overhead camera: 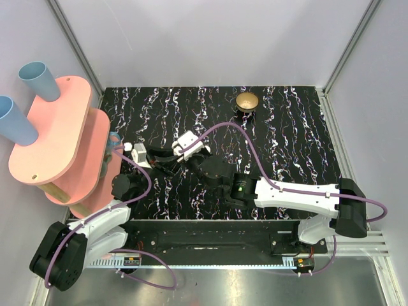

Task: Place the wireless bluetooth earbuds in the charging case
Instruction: Insert the right earbud into the right side groove of the charging case, then pick up the left earbud from the center of the board.

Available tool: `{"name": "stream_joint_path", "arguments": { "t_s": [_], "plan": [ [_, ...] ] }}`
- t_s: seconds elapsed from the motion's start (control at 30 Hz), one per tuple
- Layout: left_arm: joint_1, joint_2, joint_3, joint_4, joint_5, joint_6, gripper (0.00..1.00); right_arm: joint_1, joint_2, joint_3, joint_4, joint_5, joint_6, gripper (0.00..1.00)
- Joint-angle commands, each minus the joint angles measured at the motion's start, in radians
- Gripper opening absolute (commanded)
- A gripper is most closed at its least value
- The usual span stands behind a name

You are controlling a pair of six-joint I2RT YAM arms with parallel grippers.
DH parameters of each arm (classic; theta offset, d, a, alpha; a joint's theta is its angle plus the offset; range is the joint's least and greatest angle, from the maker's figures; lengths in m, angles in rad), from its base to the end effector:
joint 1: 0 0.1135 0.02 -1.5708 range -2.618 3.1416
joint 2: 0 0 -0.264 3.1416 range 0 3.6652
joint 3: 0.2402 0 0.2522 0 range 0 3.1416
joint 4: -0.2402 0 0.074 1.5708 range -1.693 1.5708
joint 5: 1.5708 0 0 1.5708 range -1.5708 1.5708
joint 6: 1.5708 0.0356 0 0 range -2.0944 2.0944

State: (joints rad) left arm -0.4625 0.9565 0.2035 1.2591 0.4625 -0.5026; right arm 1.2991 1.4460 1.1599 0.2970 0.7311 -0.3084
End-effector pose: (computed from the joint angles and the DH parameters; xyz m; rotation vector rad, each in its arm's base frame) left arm 0.1542 -0.0946 0.2568 0.4196 1.1139 -1.1012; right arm 0.1140 0.3207 0.3650 -0.6595 1.4209 0.2101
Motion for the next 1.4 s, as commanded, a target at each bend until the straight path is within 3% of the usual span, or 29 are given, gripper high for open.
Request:
{"name": "stream_joint_path", "arguments": {
  "t_s": [0.0,0.33,0.53,0.7,0.8,0.83,0.93,1.03,1.37],
  "plan": [
    [0.001,-0.005,0.037,0.405,-0.021,0.012,0.0,0.006,-0.022,0.014,-0.022,-0.027,-0.037,0.0],
    [-0.002,-0.012,0.031,0.407,-0.033,0.019,0.0,0.008,-0.038,0.015,-0.139,-0.098,0.038,0.0],
    [-0.001,-0.01,0.033,0.405,-0.031,0.024,0.0,0.008,-0.041,0.03,-0.171,-0.084,0.057,0.15],
    [-0.001,-0.007,0.031,0.405,-0.025,0.029,0.0,0.006,-0.05,0.05,-0.168,-0.088,0.066,0.44],
    [-0.001,-0.007,0.031,0.405,-0.022,0.033,0.0,0.008,-0.064,0.057,-0.16,-0.099,0.077,0.47],
    [-0.001,-0.005,0.03,0.405,-0.024,0.033,0.0,0.008,-0.068,0.057,-0.154,-0.102,0.078,0.54],
    [-0.001,-0.005,0.027,0.405,-0.022,0.038,0.0,0.008,-0.096,0.05,-0.147,-0.124,0.097,0.56],
    [-0.001,-0.002,0.024,0.405,-0.024,0.042,0.0,0.006,-0.137,0.044,-0.142,-0.136,0.129,0.64],
    [-0.001,-0.004,0.011,0.405,-0.022,0.061,0.0,0.005,-0.302,-0.008,-0.121,-0.122,0.204,0.73]
  ]
}}
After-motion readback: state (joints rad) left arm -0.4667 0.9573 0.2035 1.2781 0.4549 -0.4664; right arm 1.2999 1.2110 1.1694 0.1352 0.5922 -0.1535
